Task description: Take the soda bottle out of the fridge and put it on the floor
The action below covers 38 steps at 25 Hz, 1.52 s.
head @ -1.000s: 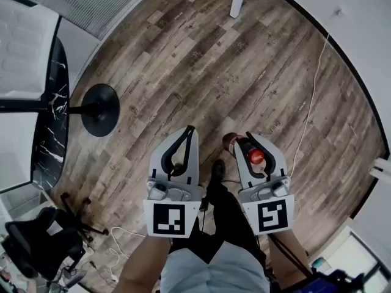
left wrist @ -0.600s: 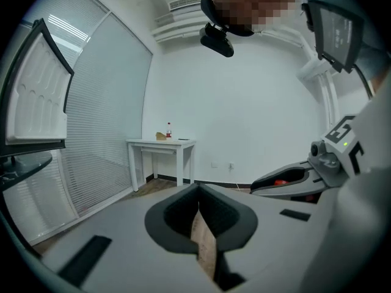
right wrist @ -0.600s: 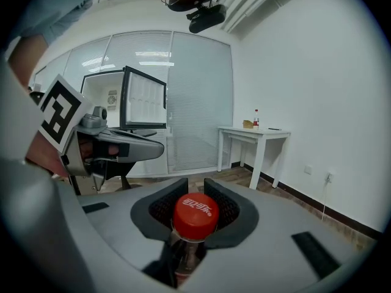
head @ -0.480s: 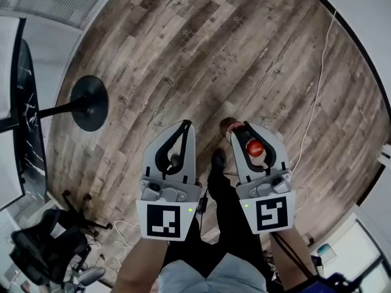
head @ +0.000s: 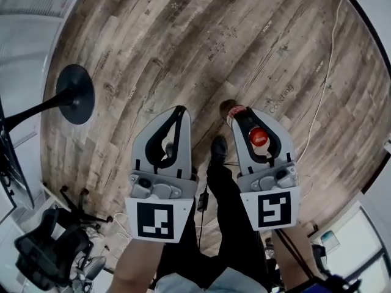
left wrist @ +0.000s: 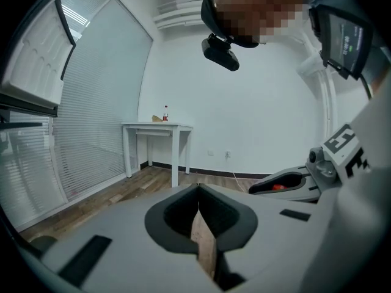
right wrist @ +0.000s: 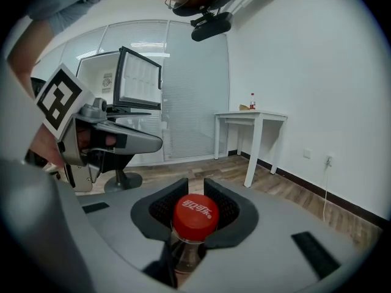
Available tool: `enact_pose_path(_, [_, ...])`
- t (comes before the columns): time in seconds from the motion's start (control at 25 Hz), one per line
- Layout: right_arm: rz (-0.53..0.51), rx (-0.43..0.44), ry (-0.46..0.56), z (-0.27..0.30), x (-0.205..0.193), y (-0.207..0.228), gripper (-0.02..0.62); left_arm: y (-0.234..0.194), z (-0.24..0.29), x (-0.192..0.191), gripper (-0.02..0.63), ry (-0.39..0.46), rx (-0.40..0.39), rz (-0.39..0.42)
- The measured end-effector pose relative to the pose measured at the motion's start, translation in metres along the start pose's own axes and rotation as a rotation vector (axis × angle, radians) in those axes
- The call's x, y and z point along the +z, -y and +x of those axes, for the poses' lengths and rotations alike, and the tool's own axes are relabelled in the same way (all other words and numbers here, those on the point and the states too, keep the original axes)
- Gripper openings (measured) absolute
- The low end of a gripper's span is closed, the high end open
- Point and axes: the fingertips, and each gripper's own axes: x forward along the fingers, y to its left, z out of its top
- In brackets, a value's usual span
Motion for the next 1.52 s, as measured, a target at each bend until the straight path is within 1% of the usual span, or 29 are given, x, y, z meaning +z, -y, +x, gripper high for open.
enact_pose_path(0.4, [0.024, -0.026, -0.014, 0.027, -0.071, -0.005, 0.094, -0.002, 0.025, -0.061, 0.017, -0.018, -0.030, 0.016])
enact_pose_path(0.56, [0.028, -0.034, -0.039, 0.032, -0.098, -0.008, 0.094, -0.004, 0.031, -0.081, 0.017, -0.023, -0.039, 0.022])
enact_pose_path(0.76, [0.030, -0.057, -0.037, 0.040, -0.125, -0.008, 0.094, -0.007, 0.038, -0.110, 0.017, -0.030, -0.051, 0.025])
enact_pose_path(0.96, [0.038, -0.075, -0.056, 0.042, -0.156, -0.011, 0.094, -0.005, 0.042, -0.136, 0.017, -0.035, -0.069, 0.030])
enact_pose_path(1.52, [0.056, -0.112, -0.090, 0.057, -0.224, -0.011, 0.092, -0.001, 0.060, -0.195, 0.017, -0.059, -0.120, 0.035])
